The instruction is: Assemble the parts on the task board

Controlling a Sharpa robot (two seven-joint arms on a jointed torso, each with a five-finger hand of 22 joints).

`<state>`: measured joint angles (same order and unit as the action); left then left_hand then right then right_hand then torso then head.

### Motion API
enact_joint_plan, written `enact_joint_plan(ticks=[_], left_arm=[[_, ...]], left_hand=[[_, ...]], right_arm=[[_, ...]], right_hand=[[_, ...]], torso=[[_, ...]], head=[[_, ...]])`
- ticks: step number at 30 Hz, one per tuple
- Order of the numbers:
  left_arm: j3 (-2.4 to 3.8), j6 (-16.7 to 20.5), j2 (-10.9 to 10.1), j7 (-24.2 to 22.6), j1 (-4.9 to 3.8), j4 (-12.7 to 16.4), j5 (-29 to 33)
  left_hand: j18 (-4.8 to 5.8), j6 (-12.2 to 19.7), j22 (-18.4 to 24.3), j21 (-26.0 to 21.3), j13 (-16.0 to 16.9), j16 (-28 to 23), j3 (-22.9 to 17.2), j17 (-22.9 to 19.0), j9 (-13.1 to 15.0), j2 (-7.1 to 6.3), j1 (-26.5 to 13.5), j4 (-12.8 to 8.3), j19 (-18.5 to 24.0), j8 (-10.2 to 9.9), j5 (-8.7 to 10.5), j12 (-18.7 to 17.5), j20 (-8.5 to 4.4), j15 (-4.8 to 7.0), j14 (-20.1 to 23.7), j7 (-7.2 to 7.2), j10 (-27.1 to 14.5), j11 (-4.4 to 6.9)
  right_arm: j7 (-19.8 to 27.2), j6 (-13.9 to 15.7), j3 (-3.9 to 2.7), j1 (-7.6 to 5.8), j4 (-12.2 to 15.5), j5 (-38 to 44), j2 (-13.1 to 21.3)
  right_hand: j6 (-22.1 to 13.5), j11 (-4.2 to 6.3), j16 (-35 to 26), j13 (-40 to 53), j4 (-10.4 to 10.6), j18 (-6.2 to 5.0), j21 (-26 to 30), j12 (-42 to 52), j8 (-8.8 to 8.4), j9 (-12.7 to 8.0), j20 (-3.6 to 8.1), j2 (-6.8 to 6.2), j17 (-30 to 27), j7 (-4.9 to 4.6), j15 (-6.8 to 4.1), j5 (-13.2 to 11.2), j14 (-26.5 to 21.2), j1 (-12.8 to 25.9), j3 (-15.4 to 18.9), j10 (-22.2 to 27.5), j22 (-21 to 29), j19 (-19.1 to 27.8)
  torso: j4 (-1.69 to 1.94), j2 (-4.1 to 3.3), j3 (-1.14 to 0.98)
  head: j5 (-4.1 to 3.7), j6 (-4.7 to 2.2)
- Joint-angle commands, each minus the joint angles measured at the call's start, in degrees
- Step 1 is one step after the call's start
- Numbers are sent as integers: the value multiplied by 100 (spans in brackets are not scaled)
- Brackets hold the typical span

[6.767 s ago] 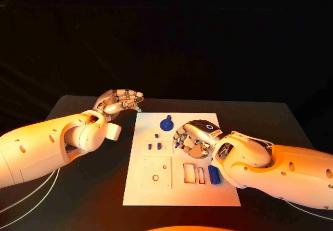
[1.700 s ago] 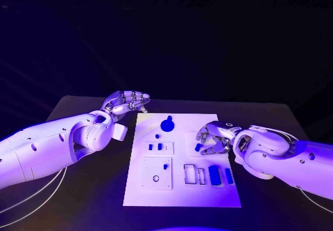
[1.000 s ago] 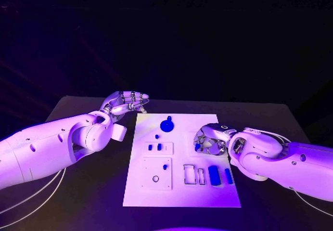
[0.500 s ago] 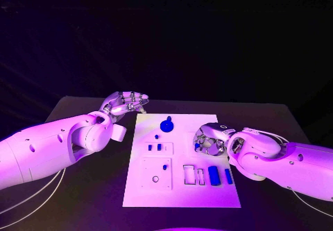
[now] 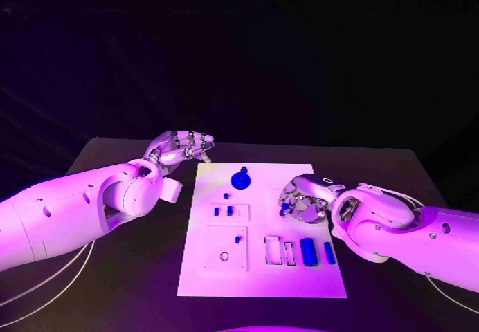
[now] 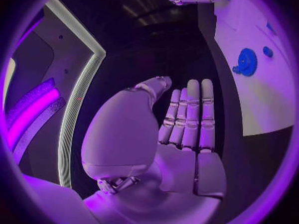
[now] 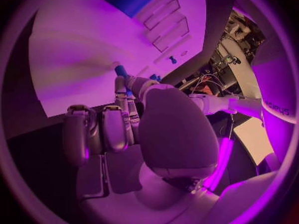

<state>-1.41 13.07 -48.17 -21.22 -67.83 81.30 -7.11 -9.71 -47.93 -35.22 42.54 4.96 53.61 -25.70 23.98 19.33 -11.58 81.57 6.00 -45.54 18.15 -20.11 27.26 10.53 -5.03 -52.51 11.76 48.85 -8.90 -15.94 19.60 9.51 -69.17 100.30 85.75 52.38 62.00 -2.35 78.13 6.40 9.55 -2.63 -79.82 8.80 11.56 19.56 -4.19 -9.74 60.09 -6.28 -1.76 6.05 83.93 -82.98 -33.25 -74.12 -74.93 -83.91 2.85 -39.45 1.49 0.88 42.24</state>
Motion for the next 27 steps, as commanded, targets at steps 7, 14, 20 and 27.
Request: enact_joint_plan(ticks=[7, 14, 20, 27], left_arm=[[-2, -93, 21, -26, 1, -9, -17], [-5, -102, 26, -21, 3, -13, -17], [-6, -108, 40, -22, 5, -19, -17], [-7, -118, 73, -19, 5, -28, -16]], left_hand=[[-41, 44, -5, -17, -2, -27, 21, -6, -2, 27, 53, -6, 26, 23, -11, 18, 8, -5, 28, 9, -46, 2], [-43, 45, -8, -17, -2, -25, 21, -5, -1, 29, 57, -8, 28, 28, -10, 23, 9, -5, 31, 10, -52, 1], [-43, 45, -8, -17, -2, -25, 21, -5, -1, 29, 57, -8, 28, 28, -10, 23, 9, -5, 31, 10, -52, 1], [-43, 45, -8, -17, -2, -25, 21, -5, -1, 29, 57, -8, 28, 28, -10, 23, 9, -5, 31, 10, -52, 1]], right_arm=[[97, 304, -27, -97, 479, -290, 83], [298, 463, -26, -65, 650, -338, -103], [572, 604, -11, 137, 650, -361, -468], [755, 614, 5, 412, 503, -348, -910]], right_hand=[[-48, -2, 39, 22, -63, 73, -34, -39, 403, 473, 36, -11, 9, -1, -26, 30, 99, 112, -92, -60, -1255, -352], [-67, -5, 24, 30, -88, 65, 10, -61, 422, 498, 35, -27, -33, -3, -24, 27, 90, 173, -117, -58, -1243, -339], [-76, -5, 12, 32, -106, 60, 31, -71, 427, 507, 35, -30, -61, -4, -23, 27, 84, 185, -131, -54, -1237, -333], [-88, -8, 5, 34, -124, 57, 51, -82, 431, 515, 34, -29, -77, -9, -22, 28, 80, 195, -146, -49, -1232, -328]], torso=[[3, 5, 4], [-1, 0, 8], [-2, -6, 6], [9, -4, 4]], head=[[11, -4], [47, 16], [90, 28], [132, 47]])
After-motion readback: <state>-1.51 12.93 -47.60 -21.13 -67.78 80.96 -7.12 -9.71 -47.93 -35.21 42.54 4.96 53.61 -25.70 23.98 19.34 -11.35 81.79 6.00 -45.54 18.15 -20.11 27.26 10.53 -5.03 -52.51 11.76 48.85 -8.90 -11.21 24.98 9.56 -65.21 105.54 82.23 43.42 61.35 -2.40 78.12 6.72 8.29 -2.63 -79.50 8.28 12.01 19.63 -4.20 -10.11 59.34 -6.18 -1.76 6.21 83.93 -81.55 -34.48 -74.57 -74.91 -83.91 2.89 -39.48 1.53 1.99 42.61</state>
